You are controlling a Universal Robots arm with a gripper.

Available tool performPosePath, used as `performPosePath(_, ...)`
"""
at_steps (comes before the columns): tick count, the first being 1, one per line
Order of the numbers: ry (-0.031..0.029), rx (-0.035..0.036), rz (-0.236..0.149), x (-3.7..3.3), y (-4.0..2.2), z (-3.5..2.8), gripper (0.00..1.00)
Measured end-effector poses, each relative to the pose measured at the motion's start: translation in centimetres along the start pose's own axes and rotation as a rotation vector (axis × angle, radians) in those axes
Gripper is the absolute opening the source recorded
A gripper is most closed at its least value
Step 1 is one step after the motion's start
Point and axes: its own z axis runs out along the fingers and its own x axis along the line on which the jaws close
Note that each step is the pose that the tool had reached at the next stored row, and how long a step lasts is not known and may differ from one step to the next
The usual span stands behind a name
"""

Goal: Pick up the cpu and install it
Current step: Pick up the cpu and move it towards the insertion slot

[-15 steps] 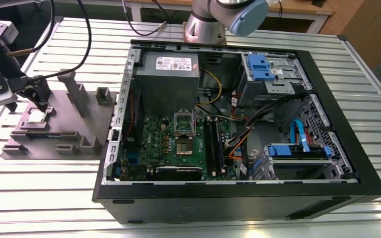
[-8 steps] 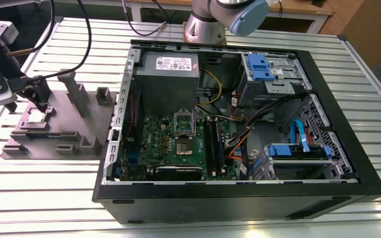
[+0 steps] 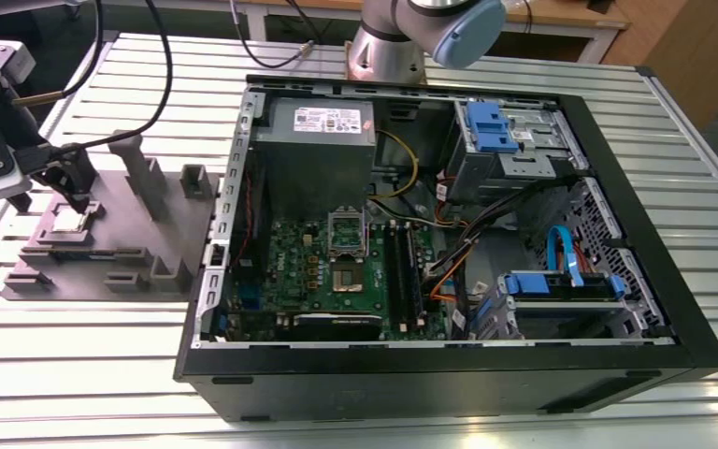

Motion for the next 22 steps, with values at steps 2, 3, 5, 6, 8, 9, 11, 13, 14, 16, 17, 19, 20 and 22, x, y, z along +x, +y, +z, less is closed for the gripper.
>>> performPosePath(2,0.0000,0.0023,0.000,0.00,0.00,0.00,0.71)
performPosePath(3,0.0001,0.0036,0.000,0.00,0.00,0.00,0.71)
performPosePath(5,0.0000,0.0060,0.000,0.00,0.00,0.00,0.71)
performPosePath(6,0.0000,0.0072,0.000,0.00,0.00,0.00,0.71)
performPosePath(8,0.0000,0.0097,0.000,0.00,0.00,0.00,0.71)
performPosePath(9,0.0000,0.0109,0.000,0.00,0.00,0.00,0.71)
performPosePath(11,0.0000,0.0194,0.000,0.00,0.00,0.00,0.71)
performPosePath(13,0.0001,0.0219,0.000,0.00,0.00,0.00,0.71)
performPosePath(14,0.0000,0.0231,0.000,0.00,0.00,0.00,0.71)
performPosePath(16,0.0000,0.0254,0.000,0.00,0.00,0.00,0.71)
performPosePath(17,0.0000,0.0267,0.000,0.00,0.00,0.00,0.71)
performPosePath(19,0.0000,0.0292,0.000,0.00,0.00,0.00,0.71)
performPosePath(20,0.0000,0.0303,0.000,0.00,0.00,0.00,0.71)
performPosePath(22,0.0000,0.0327,0.000,0.00,0.00,0.00,0.71)
